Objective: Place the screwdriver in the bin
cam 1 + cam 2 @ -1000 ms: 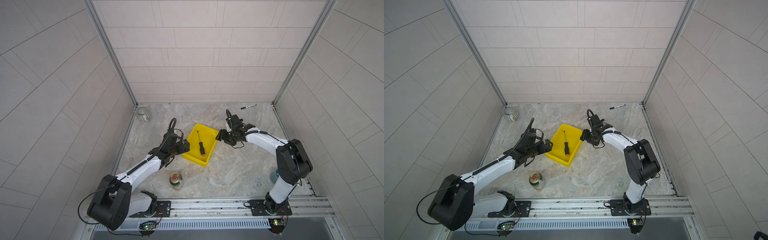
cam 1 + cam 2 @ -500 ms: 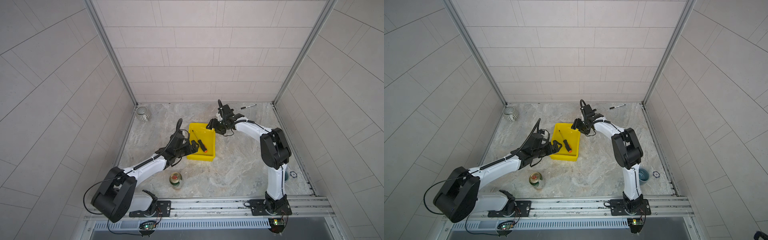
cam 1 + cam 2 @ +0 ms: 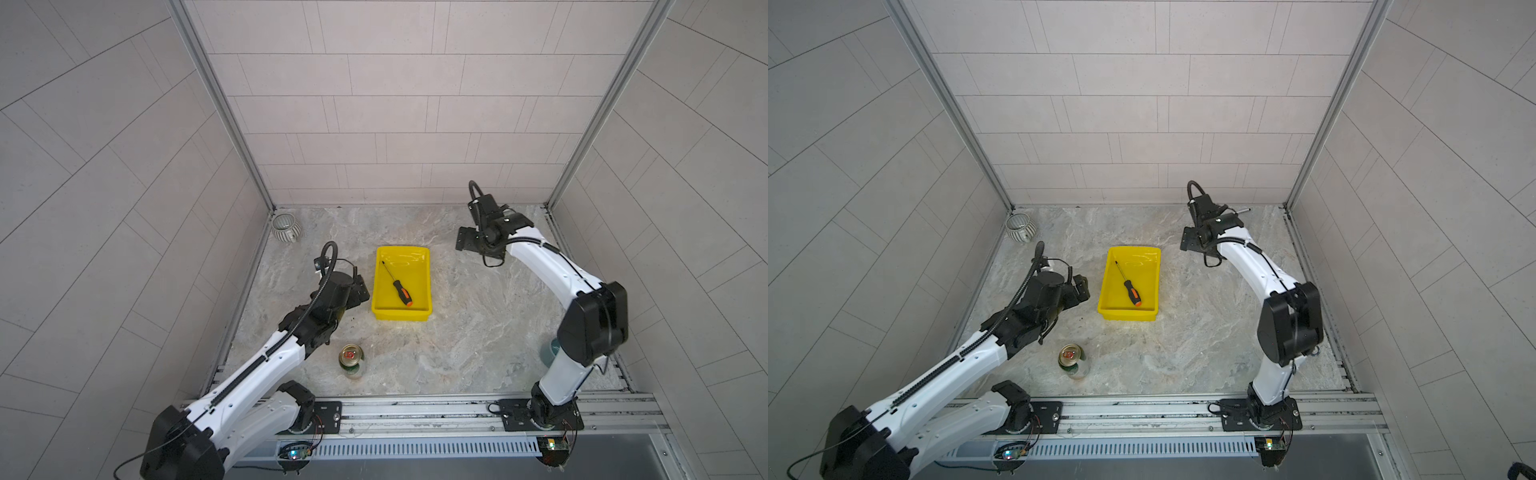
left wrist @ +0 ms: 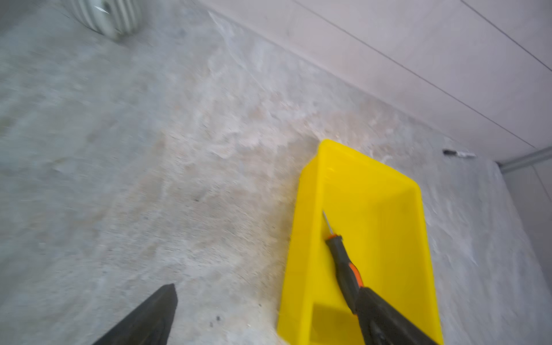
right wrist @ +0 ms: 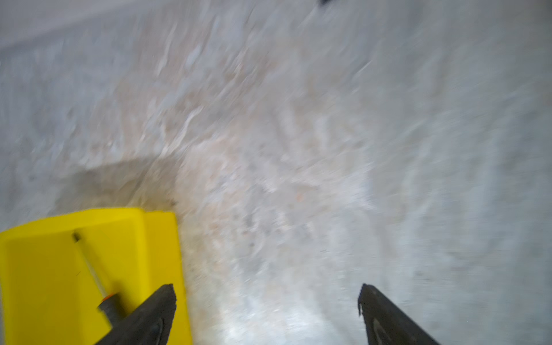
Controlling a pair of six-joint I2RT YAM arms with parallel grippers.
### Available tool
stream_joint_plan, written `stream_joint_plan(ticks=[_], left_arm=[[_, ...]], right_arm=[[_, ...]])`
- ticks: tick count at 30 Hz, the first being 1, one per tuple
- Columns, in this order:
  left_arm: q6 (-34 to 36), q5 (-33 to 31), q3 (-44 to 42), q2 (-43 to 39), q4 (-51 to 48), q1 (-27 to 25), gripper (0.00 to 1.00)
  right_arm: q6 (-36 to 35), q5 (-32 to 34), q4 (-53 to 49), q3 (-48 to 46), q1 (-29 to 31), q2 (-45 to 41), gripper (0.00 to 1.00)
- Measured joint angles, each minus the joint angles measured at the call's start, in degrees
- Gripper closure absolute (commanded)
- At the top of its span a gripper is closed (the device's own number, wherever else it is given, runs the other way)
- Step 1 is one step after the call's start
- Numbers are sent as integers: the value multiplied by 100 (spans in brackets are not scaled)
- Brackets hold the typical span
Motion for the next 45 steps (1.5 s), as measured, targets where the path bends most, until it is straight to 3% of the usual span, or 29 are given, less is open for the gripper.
stream_joint_plan(ticks=[5,10,16,25,32,37,45], left_arm=[[11,-994,-730,-260,-424,0,0],[151,-1102,-1220,-435,-514,0,0],[337,-951,-1327,-822,-341,0,0],[361,-938,-1478,-1152,-223,0,0],[365,-927,-1491,-977,-157,0,0],[361,-874,-1491,-855,-125,0,0],[374,-881,-1440,-649,50,0,0]], right_arm=[[-1145,2046,1054,-1519,-142,-1353,1],[-2240,2813,3259,-3797,-140,-1580,1],[-3254,2743,6008,-5753,-144,-1554,2],[-3705,2741,8607,-6081,-181,-647,1],[-3560,2516,9180,-6223,-509,-481,1],[-3353,1873,10056,-6933,-942,-575,1],[-3362,1462,10590,-6975,-905,-273,1]])
